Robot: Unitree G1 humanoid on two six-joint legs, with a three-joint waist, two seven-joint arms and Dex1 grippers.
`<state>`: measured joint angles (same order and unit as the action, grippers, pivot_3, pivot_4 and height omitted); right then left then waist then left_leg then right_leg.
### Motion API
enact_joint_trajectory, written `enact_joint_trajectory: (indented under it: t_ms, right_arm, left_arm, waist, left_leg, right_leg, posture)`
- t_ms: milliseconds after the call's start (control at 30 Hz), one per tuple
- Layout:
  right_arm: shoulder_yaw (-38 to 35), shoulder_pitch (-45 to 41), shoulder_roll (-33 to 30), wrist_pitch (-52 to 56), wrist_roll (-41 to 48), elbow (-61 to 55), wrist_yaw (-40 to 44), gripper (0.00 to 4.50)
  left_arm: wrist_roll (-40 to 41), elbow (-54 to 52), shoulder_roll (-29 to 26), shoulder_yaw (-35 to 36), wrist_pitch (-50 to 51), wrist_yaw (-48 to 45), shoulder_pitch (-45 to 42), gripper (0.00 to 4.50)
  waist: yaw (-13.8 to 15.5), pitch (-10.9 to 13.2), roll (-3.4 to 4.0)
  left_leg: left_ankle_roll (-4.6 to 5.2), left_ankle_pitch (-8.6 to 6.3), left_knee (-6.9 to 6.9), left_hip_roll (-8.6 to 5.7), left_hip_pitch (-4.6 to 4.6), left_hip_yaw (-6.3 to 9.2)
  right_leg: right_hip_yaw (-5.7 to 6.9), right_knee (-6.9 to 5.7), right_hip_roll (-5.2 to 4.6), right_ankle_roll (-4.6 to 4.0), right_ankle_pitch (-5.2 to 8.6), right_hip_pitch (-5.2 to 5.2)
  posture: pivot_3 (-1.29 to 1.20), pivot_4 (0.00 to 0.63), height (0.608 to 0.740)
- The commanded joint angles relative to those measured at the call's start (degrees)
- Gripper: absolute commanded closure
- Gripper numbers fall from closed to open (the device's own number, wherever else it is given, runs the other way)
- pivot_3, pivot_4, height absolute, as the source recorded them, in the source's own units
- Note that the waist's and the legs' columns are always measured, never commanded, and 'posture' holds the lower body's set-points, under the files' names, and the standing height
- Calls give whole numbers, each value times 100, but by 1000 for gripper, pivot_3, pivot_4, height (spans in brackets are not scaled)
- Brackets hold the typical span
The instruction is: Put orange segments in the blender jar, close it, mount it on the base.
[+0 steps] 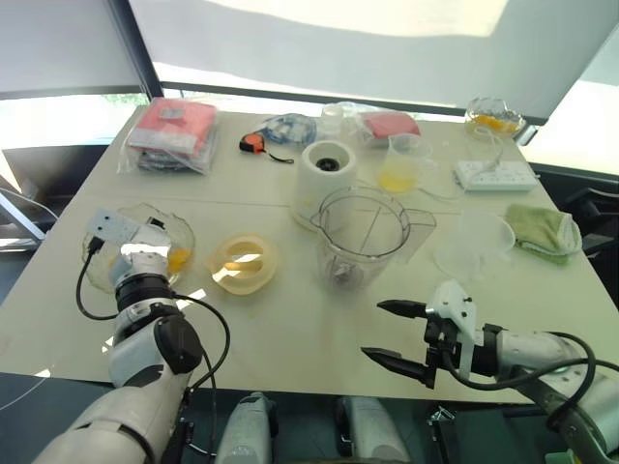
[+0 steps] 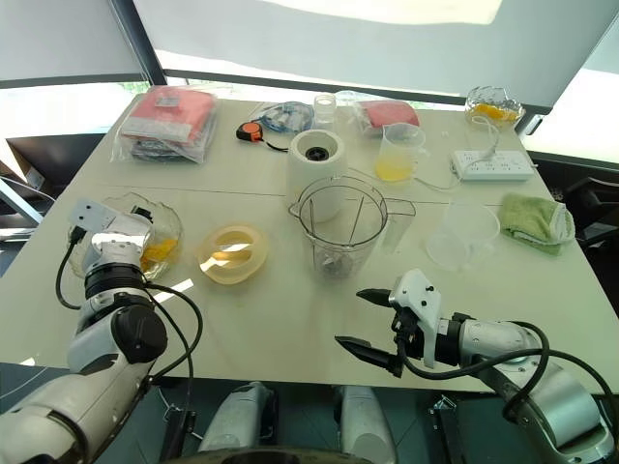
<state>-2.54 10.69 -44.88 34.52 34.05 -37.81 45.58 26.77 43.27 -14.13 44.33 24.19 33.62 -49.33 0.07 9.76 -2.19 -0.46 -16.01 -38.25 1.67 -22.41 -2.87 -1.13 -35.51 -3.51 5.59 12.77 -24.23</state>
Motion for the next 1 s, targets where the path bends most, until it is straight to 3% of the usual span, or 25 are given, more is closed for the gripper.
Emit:
enact_joint_trajectory:
  t_ms: [33,100,433,800,1000]
  right_arm:
    - [-132,22,22,-92,50,-172,10,0]
    - [-127,20,31,-88,48,-176,-2,0]
    - [-80,30,50,-128,-9,-125,-15,0]
    - [-72,135,61,-224,-77,-29,16,0]
    - [-73,122,138,-262,-116,97,35,0]
  left_arm:
    - [29,-26,-49,-102,-115,26,18,3161]
    - [50,-23,-53,-103,-129,29,38,4088]
    - [169,-436,-17,-138,126,141,143,4088]
    - [561,-3892,274,-421,2663,893,548,4088]
    - [594,-4814,112,-495,3853,736,799,4088]
  waist:
    - [17,0,0]
    - [31,-1,2]
    - [42,-1,1]
    - [59,1,-3]
    - [54,0,-3]
  left_leg:
    - [0,0,0,0,0,0]
    - [0,0,0,0,0,-1]
    - [-1,1,0,1,1,-1]
    - [-3,1,0,2,-2,2]
    - [-7,4,0,1,0,5]
  right_leg:
    - [0,1,0,0,0,0]
    - [0,1,0,0,0,0]
    - [0,0,0,0,0,0]
    - [-1,1,-1,0,0,0]
    - [0,-2,3,-2,1,0]
  posture:
    - [0,150,740]
    - [0,150,740]
    - [0,150,740]
    - [0,150,740]
    - [0,150,740]
